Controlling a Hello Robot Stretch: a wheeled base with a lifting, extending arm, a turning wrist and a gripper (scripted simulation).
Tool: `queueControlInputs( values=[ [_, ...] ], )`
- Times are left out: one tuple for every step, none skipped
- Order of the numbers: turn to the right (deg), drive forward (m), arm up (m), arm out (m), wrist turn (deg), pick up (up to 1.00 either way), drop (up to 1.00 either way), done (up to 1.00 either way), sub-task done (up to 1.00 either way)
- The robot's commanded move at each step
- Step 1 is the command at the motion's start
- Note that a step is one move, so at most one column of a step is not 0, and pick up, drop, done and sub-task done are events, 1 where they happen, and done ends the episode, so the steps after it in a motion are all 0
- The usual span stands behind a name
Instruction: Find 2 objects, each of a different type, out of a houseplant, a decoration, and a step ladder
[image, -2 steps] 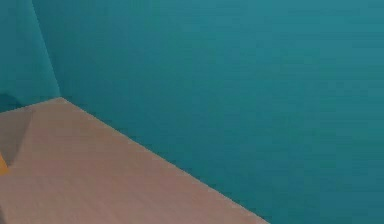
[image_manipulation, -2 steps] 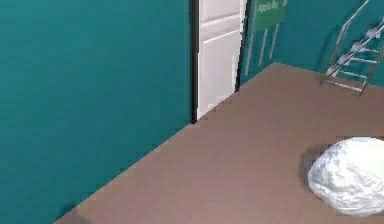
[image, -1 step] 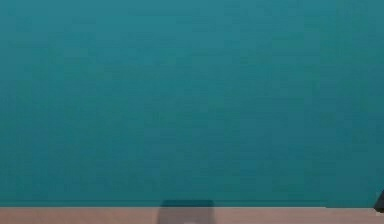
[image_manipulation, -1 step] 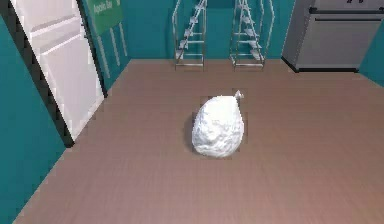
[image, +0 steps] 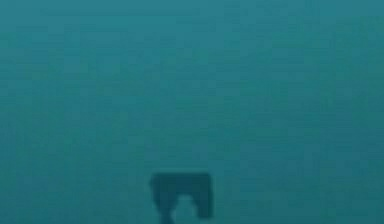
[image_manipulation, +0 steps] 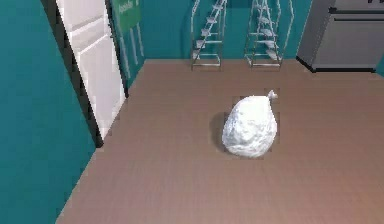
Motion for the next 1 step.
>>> queueControlInputs(
  values=[
    [45.0, 0.00, 0.00, 0.00, 0.0, 0.00, 0.00, 0.00, 0.00]
  ],
)
